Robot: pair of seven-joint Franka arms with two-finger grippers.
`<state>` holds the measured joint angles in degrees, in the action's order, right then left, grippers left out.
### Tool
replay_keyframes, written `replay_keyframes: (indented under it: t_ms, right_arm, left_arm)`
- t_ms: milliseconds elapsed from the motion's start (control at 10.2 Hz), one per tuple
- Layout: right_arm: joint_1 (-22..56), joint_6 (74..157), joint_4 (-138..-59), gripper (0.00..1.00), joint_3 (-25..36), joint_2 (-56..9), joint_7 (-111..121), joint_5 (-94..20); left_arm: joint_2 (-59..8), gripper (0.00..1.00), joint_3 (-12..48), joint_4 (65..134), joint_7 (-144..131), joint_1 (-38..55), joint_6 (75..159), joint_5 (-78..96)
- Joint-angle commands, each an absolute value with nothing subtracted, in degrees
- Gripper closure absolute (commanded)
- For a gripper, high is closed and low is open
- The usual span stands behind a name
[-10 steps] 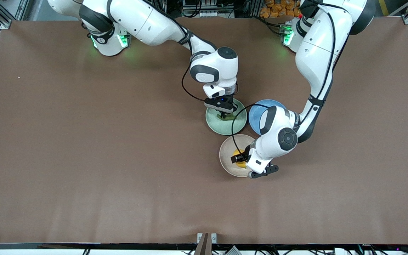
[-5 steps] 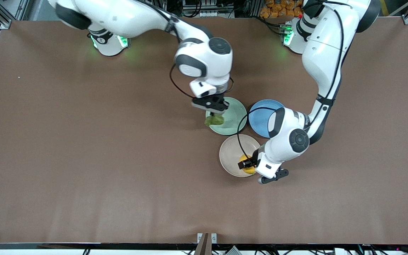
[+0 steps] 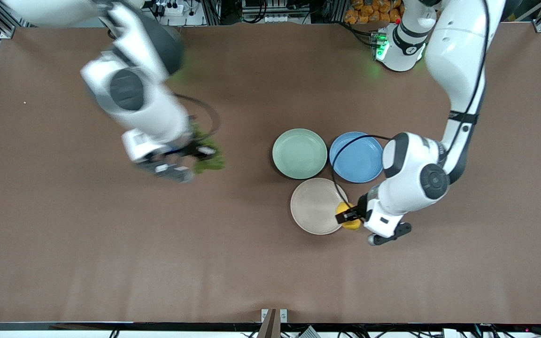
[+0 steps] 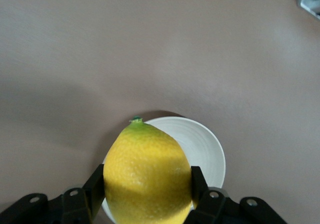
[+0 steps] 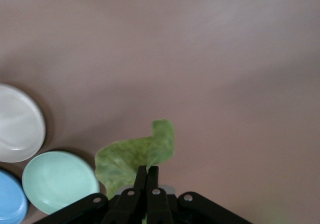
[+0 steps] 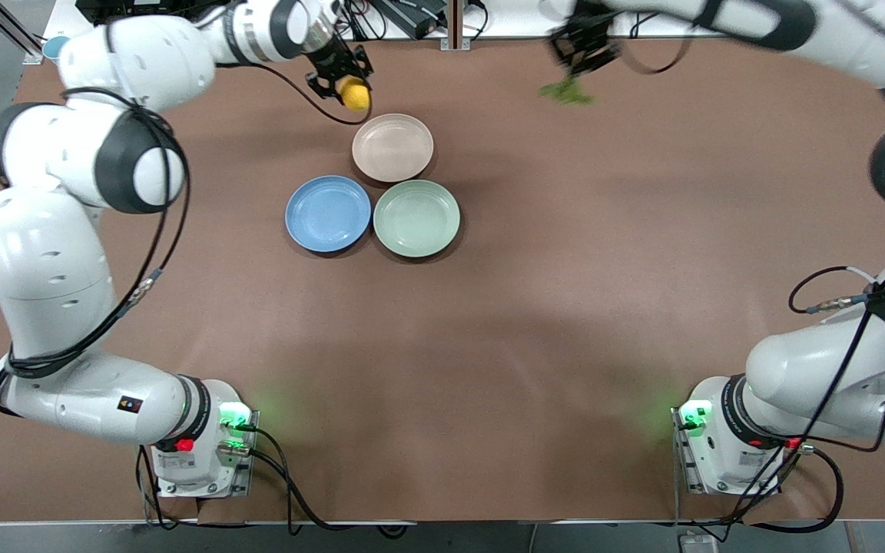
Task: Pick lemon and lettuce from plates
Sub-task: 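Carry the lemon off the plate while the right gripper carries lettuce away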
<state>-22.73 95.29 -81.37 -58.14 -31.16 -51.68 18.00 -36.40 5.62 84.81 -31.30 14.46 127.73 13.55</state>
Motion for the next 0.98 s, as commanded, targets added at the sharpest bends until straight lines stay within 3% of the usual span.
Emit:
replay_keyframes:
  t_ms: [0, 492, 689, 885]
  right_arm:
    - [-31.9, 93.7, -83.7, 1.00, -57.0, -30.0, -39.5, 14.7]
    - [-28.8, 95.1, -88.3, 1.00, -39.1, -29.7, -22.3, 14.7]
    - [-23.2, 107.8, -96.2, 1.00, -30.5, -28.5, -22.1, 14.7]
    - [-22.2, 121.2, -104.1, 1.00, -27.4, -28.7, -21.9, 15.1]
  left_arm:
    - [-30.4, 1.00, 5.7, 92.9, -32.3, 13.4, 127.6, 9.7]
    - [-28.4, 1.00, 5.9, 100.5, -31.2, 7.4, 128.3, -5.5]
    - [-29.1, 1.00, 5.9, 101.3, -27.7, 5.4, 128.5, -7.2]
    - [-30.9, 1.00, 5.9, 101.3, -27.2, 4.1, 131.5, -9.3]
